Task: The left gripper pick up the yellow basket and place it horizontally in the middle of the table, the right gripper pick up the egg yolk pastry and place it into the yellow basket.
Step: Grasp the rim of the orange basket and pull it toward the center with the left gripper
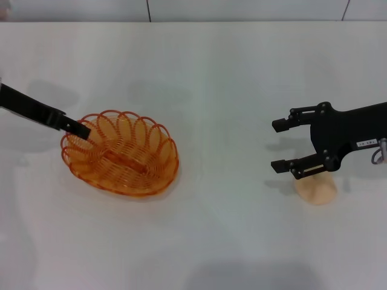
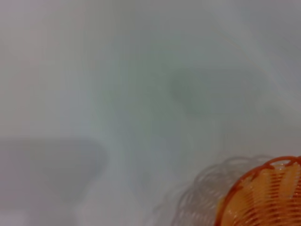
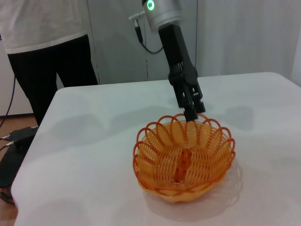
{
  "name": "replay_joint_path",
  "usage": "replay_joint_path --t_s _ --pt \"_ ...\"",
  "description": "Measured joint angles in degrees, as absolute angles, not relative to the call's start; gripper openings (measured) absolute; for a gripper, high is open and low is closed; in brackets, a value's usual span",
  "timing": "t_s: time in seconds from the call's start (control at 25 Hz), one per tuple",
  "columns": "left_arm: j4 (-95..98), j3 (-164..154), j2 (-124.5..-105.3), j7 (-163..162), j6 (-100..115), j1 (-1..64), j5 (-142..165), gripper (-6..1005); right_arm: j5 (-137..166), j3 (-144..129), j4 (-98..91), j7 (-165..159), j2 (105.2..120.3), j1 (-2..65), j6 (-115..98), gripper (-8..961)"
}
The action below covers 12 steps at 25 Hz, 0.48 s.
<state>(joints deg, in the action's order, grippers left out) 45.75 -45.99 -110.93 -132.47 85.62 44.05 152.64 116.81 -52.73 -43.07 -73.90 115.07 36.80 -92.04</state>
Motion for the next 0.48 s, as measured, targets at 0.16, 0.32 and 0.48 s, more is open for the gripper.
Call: replay_joint_path --t_s 0.16,0.32,0.48 --pt "43.8 -47.5 -111.89 -132.5 84.1 44.3 152.8 690 116.8 -52.7 -43.1 -73.9 115.13 36.8 -92.0 796" --pt "43.5 -48.1 -112.58 -132.5 83.9 44.3 152.9 671 116.8 -52.6 -43.1 -73.9 115.13 36.8 -91.9 795" --pt "43.5 -48.1 -112.71 -132.5 83.9 44.3 152.9 652 116.8 -52.3 -42.9 -73.6 115.14 36.7 -91.7 794"
